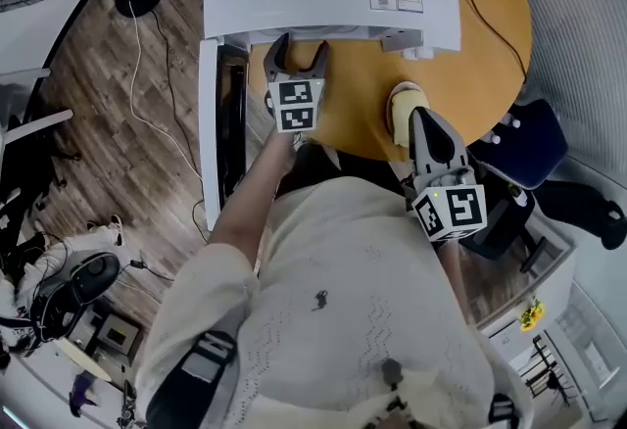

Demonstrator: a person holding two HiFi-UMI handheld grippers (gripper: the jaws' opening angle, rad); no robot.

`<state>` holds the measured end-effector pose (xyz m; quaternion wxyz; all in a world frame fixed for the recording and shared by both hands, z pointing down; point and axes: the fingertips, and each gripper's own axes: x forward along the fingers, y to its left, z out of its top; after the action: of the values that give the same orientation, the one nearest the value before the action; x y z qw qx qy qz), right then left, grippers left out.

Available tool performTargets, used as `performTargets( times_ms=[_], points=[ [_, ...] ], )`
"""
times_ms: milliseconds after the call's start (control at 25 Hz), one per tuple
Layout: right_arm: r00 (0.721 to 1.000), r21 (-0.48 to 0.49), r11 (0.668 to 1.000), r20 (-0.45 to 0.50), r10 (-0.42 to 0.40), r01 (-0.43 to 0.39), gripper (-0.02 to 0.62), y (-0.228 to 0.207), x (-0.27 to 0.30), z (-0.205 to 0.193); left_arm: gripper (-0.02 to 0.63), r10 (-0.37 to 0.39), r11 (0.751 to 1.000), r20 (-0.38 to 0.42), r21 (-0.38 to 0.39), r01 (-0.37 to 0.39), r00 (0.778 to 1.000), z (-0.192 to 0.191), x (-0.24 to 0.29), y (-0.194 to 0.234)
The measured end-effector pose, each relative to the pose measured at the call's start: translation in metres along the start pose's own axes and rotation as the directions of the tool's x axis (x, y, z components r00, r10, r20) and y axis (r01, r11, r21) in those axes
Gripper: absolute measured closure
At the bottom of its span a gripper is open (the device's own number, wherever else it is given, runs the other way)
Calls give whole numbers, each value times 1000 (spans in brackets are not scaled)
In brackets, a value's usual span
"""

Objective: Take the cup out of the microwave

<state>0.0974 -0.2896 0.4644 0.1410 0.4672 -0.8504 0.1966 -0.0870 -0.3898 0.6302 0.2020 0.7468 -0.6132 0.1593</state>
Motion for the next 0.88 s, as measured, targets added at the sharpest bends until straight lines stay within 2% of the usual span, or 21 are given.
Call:
performTargets(
  times_ms=[360, 880],
  points=[
    [1000, 14, 1000, -23, -19, 19, 586, -13, 9, -3, 279, 14, 999, -33, 36, -13, 999, -7, 34, 3],
    [999, 22, 999, -48, -24, 25, 586, -22, 23, -8, 279, 49, 999, -40, 17, -48, 998, -4, 70, 16]
  ],
)
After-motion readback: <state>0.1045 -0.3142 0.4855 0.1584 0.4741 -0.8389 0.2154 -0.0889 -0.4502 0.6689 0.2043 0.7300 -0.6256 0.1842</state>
